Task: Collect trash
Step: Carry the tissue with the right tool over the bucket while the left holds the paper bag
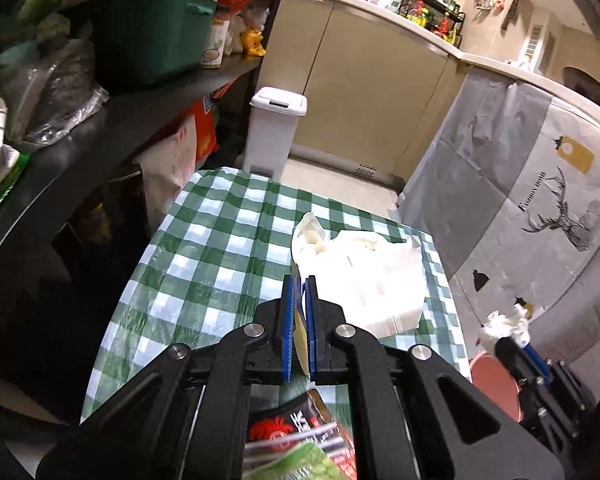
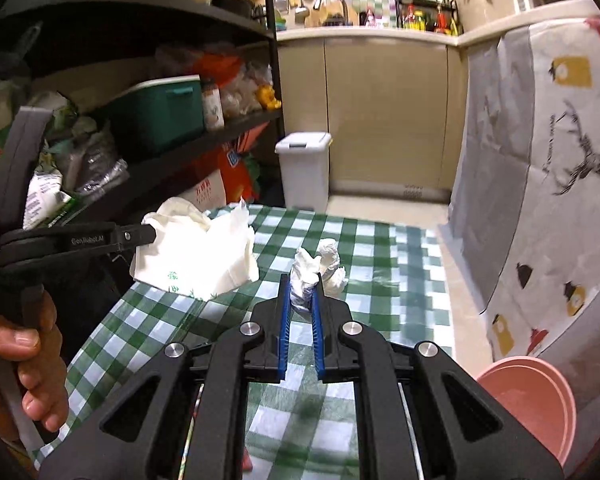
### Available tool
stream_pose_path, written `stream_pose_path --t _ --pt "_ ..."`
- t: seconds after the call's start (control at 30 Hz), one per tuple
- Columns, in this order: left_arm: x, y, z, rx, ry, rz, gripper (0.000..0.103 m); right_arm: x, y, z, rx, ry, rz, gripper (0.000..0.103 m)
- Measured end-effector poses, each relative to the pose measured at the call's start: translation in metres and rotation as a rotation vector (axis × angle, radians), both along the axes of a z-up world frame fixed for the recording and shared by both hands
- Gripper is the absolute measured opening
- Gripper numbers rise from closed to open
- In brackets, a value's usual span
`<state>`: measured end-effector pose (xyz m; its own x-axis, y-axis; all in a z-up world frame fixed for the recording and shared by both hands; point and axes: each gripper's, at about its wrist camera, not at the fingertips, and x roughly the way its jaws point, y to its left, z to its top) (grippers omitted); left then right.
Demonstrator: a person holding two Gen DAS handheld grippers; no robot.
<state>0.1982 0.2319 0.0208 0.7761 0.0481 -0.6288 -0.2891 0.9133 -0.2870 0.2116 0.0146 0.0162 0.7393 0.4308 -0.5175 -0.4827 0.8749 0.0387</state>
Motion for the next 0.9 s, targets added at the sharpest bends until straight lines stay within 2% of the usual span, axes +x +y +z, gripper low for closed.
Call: stream_pose_path --t 0.23,0.47,0.67,0.9 --pt "-0.027 -0.016 0.018 0.062 -0.031 -0.029 0.006 -0.041 -0.044 0.038 0.011 -0.099 -0.063 0.010" --pt "-0.059 -0.040 0.039 0.080 -0.051 -0.070 0.006 -0.070 -0.093 0.059 0.029 -0.139 -0.123 0.010" --pt "-0.081 -0.067 0.045 0.091 -0.063 -0.112 0.006 -0.081 -0.121 0.056 0.026 -0.162 -0.188 0.010" --pt "-0.088 -0.094 0.036 0.109 -0.080 -0.141 0.006 -0.082 -0.148 0.044 0.020 -0.149 -0.247 0.010"
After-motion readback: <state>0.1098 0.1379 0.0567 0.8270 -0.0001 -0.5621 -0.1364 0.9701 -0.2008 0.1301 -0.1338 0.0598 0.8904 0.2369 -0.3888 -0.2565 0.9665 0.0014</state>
